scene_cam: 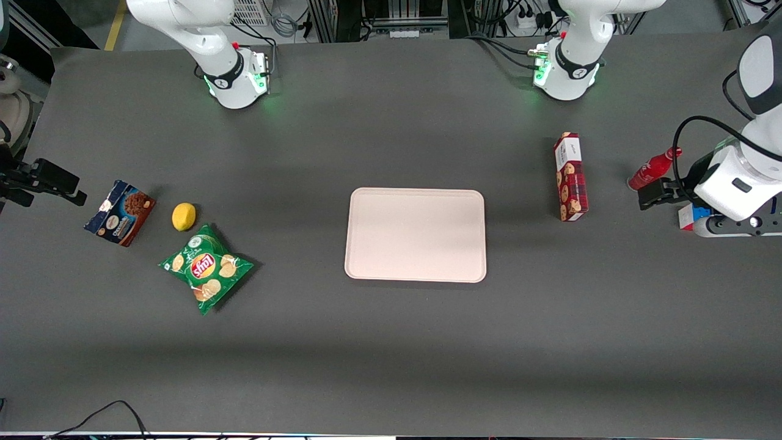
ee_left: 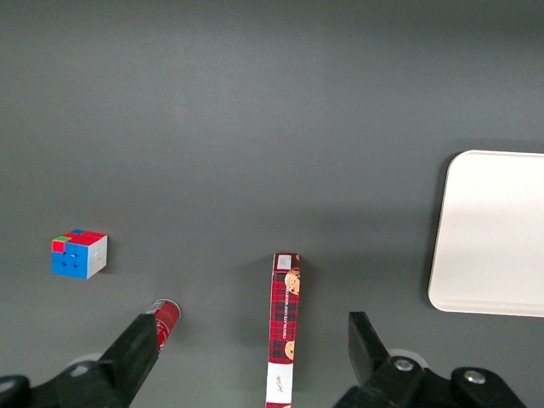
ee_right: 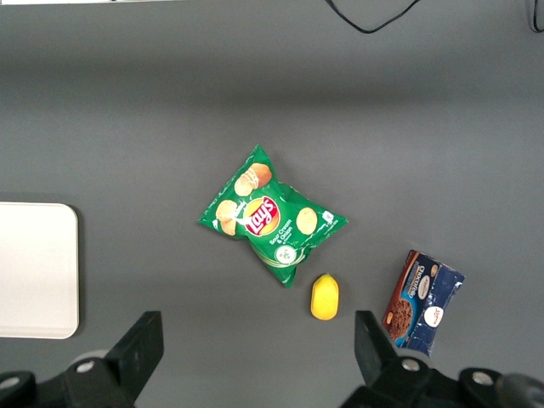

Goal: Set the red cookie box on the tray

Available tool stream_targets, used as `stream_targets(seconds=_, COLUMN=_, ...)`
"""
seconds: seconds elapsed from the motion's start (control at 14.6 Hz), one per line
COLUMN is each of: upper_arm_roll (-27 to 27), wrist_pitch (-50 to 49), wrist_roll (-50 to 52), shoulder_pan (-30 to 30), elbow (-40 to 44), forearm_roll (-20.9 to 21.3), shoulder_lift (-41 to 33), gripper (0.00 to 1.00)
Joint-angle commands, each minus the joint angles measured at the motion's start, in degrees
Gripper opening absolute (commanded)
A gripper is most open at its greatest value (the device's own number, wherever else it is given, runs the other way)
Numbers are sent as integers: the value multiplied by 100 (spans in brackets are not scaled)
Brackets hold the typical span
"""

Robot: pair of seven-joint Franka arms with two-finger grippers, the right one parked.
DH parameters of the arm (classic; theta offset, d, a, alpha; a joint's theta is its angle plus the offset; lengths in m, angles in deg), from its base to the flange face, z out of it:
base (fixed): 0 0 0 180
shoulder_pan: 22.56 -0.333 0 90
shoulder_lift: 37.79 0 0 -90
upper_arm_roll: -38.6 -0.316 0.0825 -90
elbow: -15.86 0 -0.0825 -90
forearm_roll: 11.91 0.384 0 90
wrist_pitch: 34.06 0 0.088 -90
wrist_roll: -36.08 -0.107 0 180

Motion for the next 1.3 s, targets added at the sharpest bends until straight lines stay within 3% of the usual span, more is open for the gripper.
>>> stream_targets(seconds=0.0, upper_arm_roll=-63, wrist_pitch=-102, wrist_roll=-64, shoulder_pan=77, elbow=65, forearm_roll=74, shoulder_lift=-24, gripper=100)
stream_targets(seconds=1.23, upper_arm_roll=-63, wrist_pitch=-278, wrist_roll=-82, shoulder_pan=94, elbow=-206, forearm_roll=74, shoulder_lift=-208, gripper=100)
